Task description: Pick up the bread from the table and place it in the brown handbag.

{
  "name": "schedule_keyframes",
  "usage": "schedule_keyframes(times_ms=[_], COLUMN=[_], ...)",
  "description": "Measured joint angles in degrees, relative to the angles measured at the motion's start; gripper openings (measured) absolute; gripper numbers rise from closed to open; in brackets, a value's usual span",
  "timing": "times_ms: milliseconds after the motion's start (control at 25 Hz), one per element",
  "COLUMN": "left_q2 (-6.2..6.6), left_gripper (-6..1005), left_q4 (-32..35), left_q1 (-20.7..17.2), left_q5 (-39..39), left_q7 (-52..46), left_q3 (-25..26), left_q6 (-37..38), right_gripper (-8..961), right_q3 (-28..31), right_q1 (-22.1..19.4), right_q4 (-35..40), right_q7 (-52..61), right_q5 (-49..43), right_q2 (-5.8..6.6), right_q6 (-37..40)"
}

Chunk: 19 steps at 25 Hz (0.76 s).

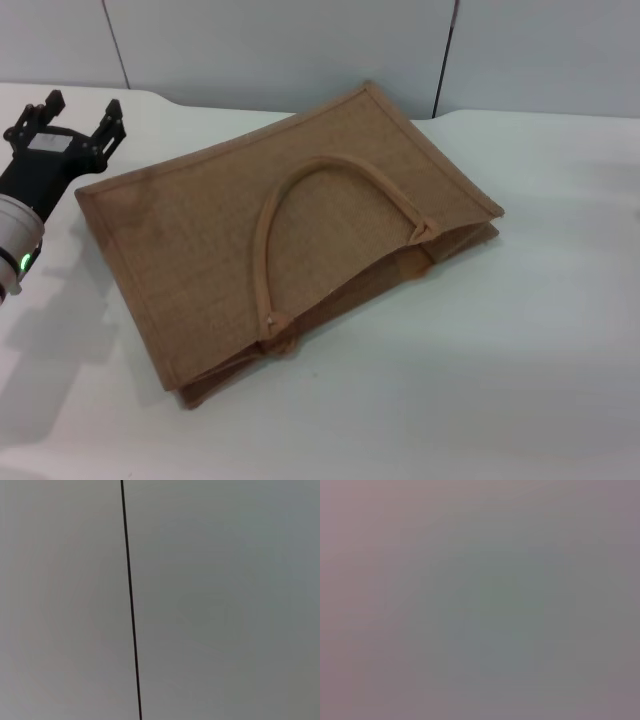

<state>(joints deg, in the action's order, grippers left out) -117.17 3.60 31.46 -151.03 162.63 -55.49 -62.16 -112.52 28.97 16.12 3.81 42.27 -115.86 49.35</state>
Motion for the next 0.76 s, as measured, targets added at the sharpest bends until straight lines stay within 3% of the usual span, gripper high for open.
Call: schedule_keyframes(times_ms=[760], left_q2=[0.20], left_gripper=[578], left_q4=[-0.6], left_q1=[0.1], left_q5=[0.1], left_q7=[0.1], left_q3=[-0.3], left_q6=[1.9], right_gripper=[894], right_q3=[-5.3], right_q1=[2.8], right_q4=[-1.2], right_q7=[-4.2], right_q5=[0.0], right_q2=[-0.15], right_q6=[-0.3])
